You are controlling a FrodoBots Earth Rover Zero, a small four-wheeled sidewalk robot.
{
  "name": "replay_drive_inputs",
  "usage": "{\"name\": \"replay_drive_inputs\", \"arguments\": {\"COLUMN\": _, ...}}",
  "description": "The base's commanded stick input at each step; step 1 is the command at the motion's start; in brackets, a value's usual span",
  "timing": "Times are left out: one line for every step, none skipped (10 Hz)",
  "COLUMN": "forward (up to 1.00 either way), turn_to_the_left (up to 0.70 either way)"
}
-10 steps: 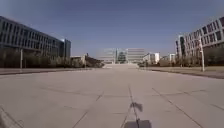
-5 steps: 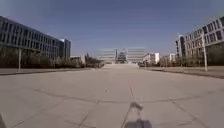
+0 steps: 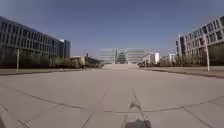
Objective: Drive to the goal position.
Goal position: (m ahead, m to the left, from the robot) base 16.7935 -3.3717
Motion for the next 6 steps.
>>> {"name": "replay_drive_inputs", "arguments": {"forward": 0.70, "turn_to_the_left": 0.02}}
{"name": "replay_drive_inputs", "arguments": {"forward": 0.70, "turn_to_the_left": 0.00}}
{"name": "replay_drive_inputs", "arguments": {"forward": 0.70, "turn_to_the_left": 0.02}}
{"name": "replay_drive_inputs", "arguments": {"forward": 0.70, "turn_to_the_left": 0.02}}
{"name": "replay_drive_inputs", "arguments": {"forward": 0.70, "turn_to_the_left": -0.10}}
{"name": "replay_drive_inputs", "arguments": {"forward": 0.70, "turn_to_the_left": -0.35}}
